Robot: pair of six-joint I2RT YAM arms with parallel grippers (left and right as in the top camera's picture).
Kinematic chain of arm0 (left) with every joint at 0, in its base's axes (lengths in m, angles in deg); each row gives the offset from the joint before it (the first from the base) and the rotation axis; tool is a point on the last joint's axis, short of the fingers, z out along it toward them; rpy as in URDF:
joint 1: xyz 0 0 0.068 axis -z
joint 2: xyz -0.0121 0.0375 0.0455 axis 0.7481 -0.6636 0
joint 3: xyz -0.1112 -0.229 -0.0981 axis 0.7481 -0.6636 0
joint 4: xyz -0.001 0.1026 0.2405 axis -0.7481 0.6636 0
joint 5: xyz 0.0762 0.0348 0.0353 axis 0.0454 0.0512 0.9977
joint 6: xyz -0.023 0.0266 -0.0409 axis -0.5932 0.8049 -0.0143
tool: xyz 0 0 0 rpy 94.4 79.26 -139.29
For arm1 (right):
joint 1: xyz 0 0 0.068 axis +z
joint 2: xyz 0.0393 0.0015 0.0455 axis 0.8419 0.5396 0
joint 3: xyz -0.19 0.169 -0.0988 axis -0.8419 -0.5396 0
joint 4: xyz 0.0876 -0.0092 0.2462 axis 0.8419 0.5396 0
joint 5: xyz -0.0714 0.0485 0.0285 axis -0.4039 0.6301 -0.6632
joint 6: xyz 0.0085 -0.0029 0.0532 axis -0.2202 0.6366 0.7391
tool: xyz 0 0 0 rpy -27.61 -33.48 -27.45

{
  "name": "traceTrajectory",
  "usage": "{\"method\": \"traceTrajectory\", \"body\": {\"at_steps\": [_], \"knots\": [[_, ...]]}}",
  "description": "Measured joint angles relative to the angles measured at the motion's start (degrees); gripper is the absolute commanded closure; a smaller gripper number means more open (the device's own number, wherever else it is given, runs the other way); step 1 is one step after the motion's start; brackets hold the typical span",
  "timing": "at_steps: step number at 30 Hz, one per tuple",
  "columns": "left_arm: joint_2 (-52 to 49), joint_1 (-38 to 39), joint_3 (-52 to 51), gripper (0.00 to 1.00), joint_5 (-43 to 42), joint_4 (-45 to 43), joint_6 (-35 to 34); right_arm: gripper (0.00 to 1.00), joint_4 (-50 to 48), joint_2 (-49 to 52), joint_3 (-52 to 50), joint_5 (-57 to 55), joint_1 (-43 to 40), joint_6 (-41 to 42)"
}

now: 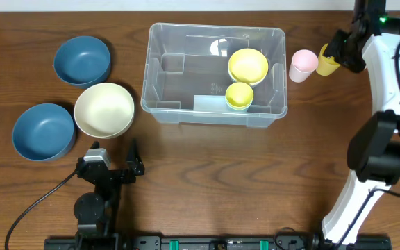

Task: Pack container
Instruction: 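Open the right gripper, withdraw, and grasp the second yellow cup, then carry the yellow cup and stack it onto the cups in the bin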

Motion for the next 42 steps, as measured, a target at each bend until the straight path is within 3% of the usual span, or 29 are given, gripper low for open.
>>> {"method": "traceTrajectory", "body": {"at_steps": [13, 24, 35, 42], "knots": [[0.00, 0.00, 0.00, 0.02, 0.00, -0.02, 0.00, 0.51, -5.11, 4.96, -0.04, -0.52, -1.51, 0.00], [0.00, 0.00, 0.00, 0.02, 0.00, -0.02, 0.00, 0.99, -5.01, 9.84, -0.31, -1.27, -2.03, 0.94], [0.00, 0.00, 0.00, 0.02, 0.00, -0.02, 0.00, 0.99, 2.23, 8.63, 0.09, -1.16, -2.99, 1.29], [0.00, 0.00, 0.00, 0.02, 0.00, 0.00, 0.00, 0.99, 7.15, -2.86, -0.24, 2.19, -3.39, 0.63]]}}
